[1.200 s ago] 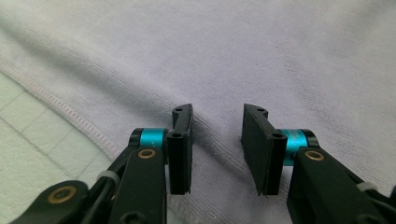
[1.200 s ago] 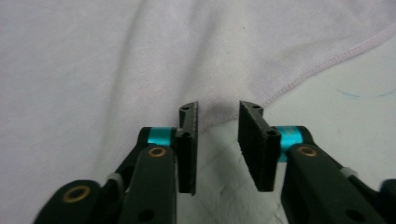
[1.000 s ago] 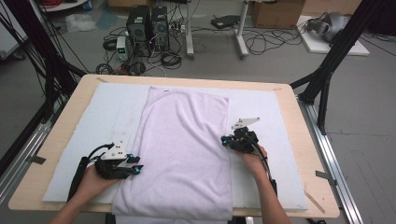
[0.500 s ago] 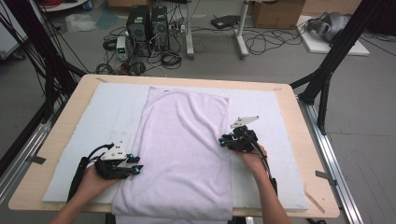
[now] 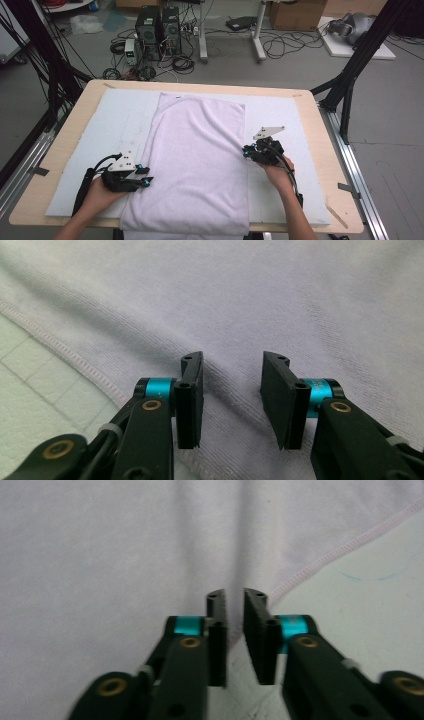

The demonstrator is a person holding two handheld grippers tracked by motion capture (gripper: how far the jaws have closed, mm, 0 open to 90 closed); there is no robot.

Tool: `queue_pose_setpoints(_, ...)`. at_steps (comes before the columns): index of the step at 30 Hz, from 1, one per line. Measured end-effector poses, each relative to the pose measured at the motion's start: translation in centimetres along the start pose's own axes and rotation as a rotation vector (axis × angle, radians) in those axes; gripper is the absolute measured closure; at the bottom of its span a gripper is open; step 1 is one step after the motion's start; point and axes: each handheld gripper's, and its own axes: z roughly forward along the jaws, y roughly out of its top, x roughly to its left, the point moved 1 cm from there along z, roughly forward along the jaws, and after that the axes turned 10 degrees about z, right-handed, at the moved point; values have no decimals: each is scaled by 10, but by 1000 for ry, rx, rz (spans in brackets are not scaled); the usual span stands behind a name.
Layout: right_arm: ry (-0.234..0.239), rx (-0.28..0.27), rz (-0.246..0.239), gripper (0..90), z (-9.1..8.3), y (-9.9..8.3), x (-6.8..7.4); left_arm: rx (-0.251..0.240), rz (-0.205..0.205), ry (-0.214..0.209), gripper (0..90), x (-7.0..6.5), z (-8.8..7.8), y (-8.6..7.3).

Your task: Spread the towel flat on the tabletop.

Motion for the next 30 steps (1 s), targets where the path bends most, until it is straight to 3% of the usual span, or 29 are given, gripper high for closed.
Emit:
queue_pose_setpoints(8,30,29,47,753,6,-16,-5,4,-2,6,579,0,-1,-1)
queue_pose_setpoints(11,26,20,30,729,2,-16,-3,9,-2,7,568,1,-1,0)
queue_pose_setpoints(17,99,-51,-10,621,-6,-19,14,11,-15,20,509,6,2,2)
queue_pose_setpoints(23,182,-80,0,510,-11,-27,22,-3,-18,27,487,11,2,4)
queue_pose_setpoints(27,219,-68,-30,482,-13,-33,38,-14,-16,21,491,6,-9,2)
queue_pose_setpoints(30,265,-62,-89,480,-20,-40,58,-27,8,7,500,-5,-23,-1)
